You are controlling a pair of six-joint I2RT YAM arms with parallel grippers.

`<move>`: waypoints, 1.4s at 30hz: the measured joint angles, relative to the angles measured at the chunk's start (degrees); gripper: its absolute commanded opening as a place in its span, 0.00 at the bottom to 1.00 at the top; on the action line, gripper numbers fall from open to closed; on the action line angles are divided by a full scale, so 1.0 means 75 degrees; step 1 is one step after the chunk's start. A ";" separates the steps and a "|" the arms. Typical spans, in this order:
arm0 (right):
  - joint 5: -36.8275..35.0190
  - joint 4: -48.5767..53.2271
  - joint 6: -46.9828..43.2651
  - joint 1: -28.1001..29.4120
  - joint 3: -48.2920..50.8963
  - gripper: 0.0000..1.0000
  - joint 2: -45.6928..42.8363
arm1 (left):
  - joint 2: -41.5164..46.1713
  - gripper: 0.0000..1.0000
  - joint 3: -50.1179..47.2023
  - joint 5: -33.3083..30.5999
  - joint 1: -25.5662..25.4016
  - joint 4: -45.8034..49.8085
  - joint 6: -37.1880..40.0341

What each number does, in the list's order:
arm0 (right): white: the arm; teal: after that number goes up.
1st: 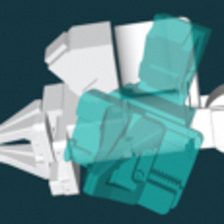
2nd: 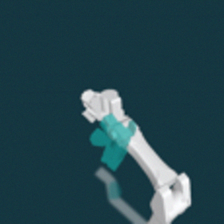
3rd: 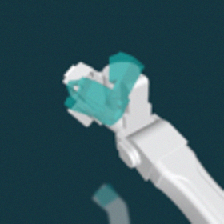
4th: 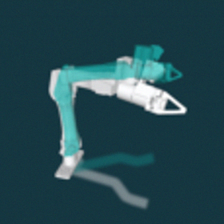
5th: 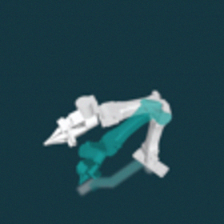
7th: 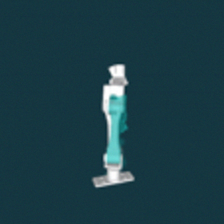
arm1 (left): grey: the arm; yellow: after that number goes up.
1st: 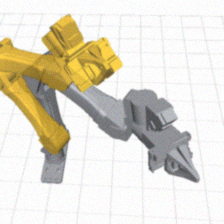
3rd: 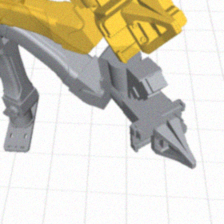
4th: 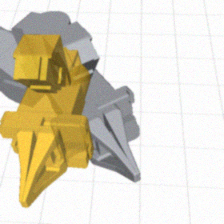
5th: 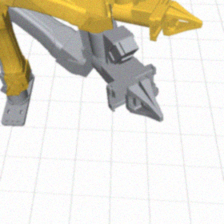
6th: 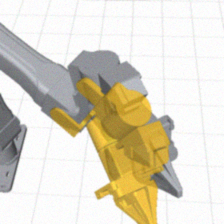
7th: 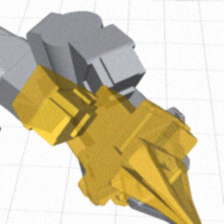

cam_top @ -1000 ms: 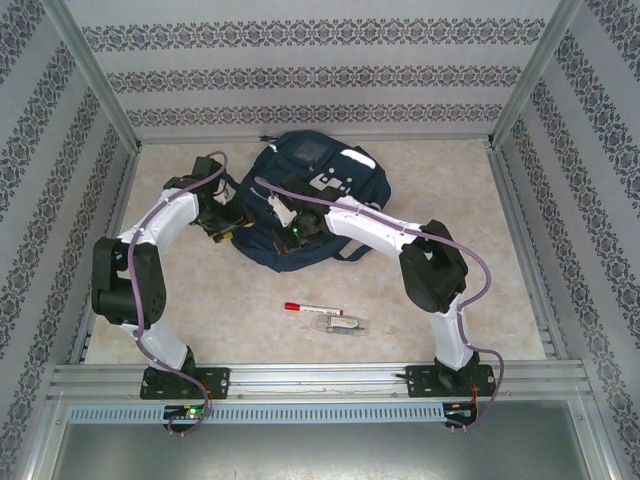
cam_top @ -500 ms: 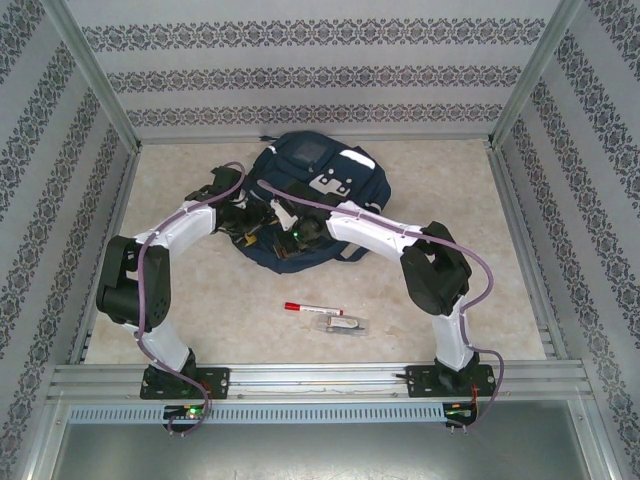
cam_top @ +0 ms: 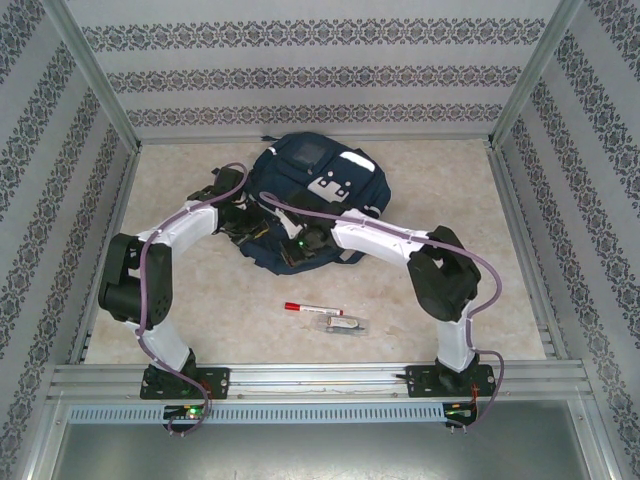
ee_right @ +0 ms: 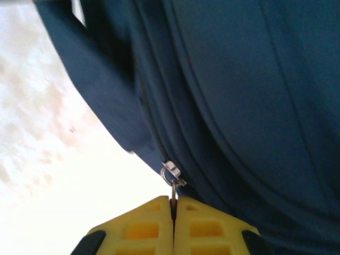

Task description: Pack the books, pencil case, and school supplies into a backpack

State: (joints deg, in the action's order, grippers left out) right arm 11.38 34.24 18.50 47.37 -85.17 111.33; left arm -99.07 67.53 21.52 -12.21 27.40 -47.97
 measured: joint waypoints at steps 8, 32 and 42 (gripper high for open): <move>-0.0758 0.0149 -0.0676 -0.0731 0.1134 0.00 -0.0656 | 0.0000 0.00 0.0134 0.0361 0.0481 0.0472 0.1145; -0.1810 0.0061 -0.0737 -0.3174 0.1035 0.38 -0.0726 | 0.0629 0.75 0.0318 0.0638 0.0344 0.1687 0.4503; -0.2626 -0.0781 -0.1099 -0.3340 0.2646 0.70 -0.3987 | 0.3110 0.99 0.0516 0.0108 -0.0571 0.1664 0.4814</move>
State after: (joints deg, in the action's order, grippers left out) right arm -8.32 28.38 10.26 22.33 -65.32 81.43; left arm -75.75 71.40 22.33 -16.49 39.88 -11.86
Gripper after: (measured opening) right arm 0.549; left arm 0.992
